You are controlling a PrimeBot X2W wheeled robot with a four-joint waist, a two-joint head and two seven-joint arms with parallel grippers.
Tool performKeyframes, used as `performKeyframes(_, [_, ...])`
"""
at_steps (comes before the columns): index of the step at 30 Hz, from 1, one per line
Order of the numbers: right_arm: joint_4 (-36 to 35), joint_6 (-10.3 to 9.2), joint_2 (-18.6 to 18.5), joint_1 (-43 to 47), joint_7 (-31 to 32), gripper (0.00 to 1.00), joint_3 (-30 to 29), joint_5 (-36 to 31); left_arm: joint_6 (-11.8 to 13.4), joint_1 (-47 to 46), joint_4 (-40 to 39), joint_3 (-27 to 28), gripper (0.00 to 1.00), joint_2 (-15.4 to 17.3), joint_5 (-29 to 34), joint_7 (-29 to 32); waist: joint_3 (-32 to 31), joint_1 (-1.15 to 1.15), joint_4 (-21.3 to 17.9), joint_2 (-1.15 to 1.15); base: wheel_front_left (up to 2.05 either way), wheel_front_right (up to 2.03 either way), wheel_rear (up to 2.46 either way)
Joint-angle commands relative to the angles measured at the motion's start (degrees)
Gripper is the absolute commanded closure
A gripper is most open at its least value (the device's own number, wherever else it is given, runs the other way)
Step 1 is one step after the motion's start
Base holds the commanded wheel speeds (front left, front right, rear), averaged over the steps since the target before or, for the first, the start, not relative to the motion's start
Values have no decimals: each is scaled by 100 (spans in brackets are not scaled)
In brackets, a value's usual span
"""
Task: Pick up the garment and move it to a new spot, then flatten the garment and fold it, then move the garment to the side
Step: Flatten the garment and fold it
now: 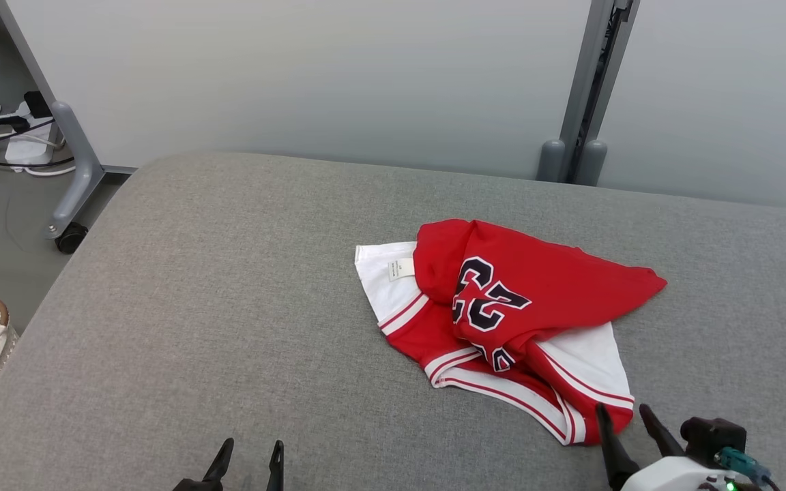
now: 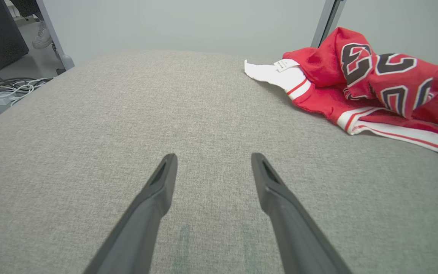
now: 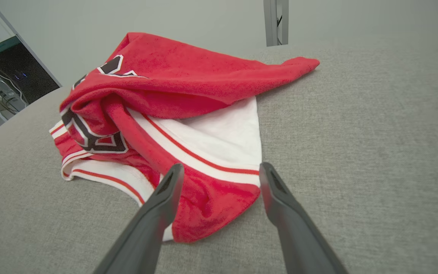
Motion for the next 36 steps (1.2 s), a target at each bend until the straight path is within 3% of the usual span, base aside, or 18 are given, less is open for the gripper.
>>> performKeyframes(1, [55, 0, -33, 46, -3, 0, 48, 80, -8, 33, -22, 6, 0, 24, -23, -26, 13, 0, 8, 0, 0, 0, 0])
performKeyframes(12, [96, 0, -38, 169, -2, 0, 1008, 419, -7, -32, -33, -26, 0, 22, 1, -26, 151, 0, 194, 0, 0, 0, 0])
performKeyframes(20, [956, -14, -55, 6, 26, 0, 845, -84, 21, -60, -11, -55, 0, 24, -55, -26, 210, 0, 266, 0, 0, 0, 0])
performKeyframes(21, [1042, -15, -63, -54, 27, 29, 797, -150, 28, -72, -12, -57, 0, 23, -66, -26, 221, 0, 264, 0, 0, 0, 0])
performKeyframes(22, [1076, -15, -67, -124, 27, 68, 716, -188, 31, -85, -15, -51, 0, 24, -66, -26, 233, 0, 255, 0, 0, 0, 0])
performKeyframes(23, [1093, -15, -67, -188, 26, 100, 644, -254, 38, -92, -24, -44, 0, 23, -70, -26, 239, 0, 241, 0, 0, 0, 0])
performKeyframes(27, [898, -13, -72, -461, -2, 100, 145, -638, 62, -63, -33, -9, 0, 23, -93, -26, 222, 0, 138, 0, 0, 0, 0])
performKeyframes(36, [377, -1, -671, -769, -2, 100, -1302, -1592, 62, -67, -34, -64, 0, 24, -151, -26, 132, 0, -30, 0, 0, 0, 0])
